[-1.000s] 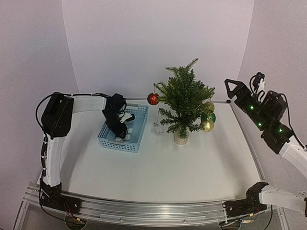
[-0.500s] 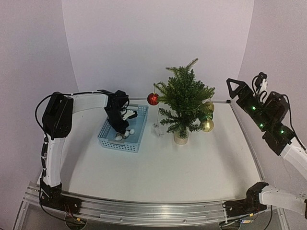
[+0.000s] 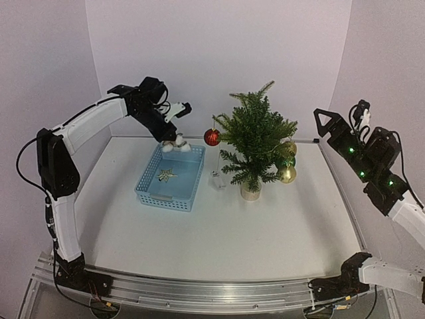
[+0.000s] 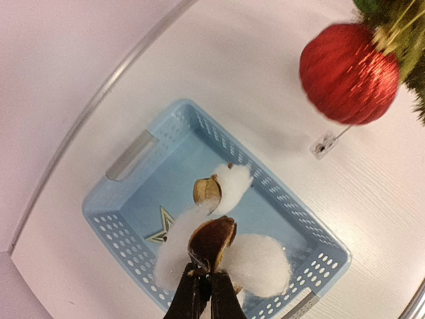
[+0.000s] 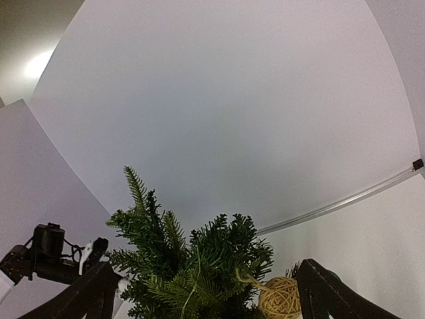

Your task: Decorate the small christmas tree

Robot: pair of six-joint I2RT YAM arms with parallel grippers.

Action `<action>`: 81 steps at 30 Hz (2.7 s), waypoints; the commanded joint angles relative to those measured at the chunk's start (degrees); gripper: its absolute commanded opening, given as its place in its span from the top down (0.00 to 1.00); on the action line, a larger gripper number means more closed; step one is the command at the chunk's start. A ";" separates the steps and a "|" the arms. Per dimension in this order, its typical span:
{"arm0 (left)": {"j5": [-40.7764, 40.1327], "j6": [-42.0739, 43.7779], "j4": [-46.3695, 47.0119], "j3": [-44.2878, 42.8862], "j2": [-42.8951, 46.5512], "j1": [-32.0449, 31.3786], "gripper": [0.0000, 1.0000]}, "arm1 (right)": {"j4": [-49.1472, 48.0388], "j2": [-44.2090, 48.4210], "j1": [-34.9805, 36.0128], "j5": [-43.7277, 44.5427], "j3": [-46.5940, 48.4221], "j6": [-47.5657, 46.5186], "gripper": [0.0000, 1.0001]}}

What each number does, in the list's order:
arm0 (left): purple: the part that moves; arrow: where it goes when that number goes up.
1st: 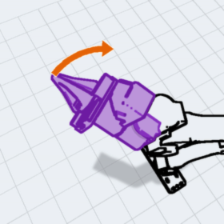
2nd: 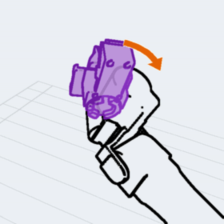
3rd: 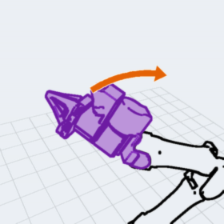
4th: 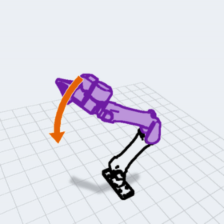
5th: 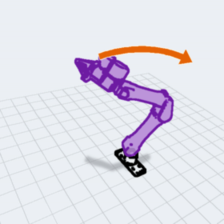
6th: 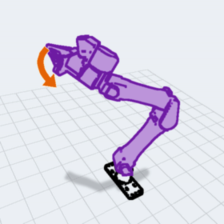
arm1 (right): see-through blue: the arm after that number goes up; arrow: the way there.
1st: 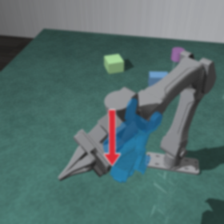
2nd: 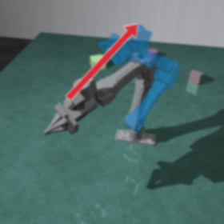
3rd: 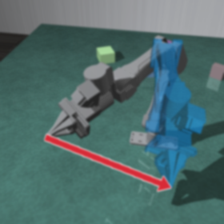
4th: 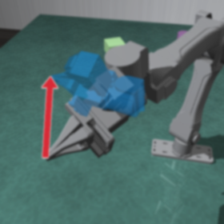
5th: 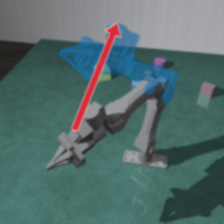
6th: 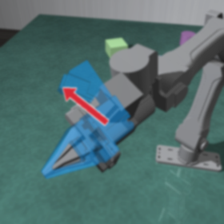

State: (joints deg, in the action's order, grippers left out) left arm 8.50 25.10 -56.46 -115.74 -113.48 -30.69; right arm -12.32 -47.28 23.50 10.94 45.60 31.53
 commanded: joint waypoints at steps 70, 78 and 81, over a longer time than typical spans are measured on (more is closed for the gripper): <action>2.79 3.06 22.54 -18.90 -6.17 -25.57 0.39 | 0.41 -5.21 -0.19 -13.16 5.86 1.12 0.07; 5.97 2.24 18.76 -23.35 -5.89 -25.56 0.23 | 1.25 -7.46 -0.12 -15.85 8.75 0.46 0.07; 7.04 1.90 17.60 -24.91 -5.76 -25.57 0.21 | 1.25 -7.72 -0.18 -15.91 9.04 0.45 0.07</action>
State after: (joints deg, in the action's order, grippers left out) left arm 12.98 28.03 -36.81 -136.30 -120.51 -55.99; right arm -10.59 -54.77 23.50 -3.33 51.85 32.91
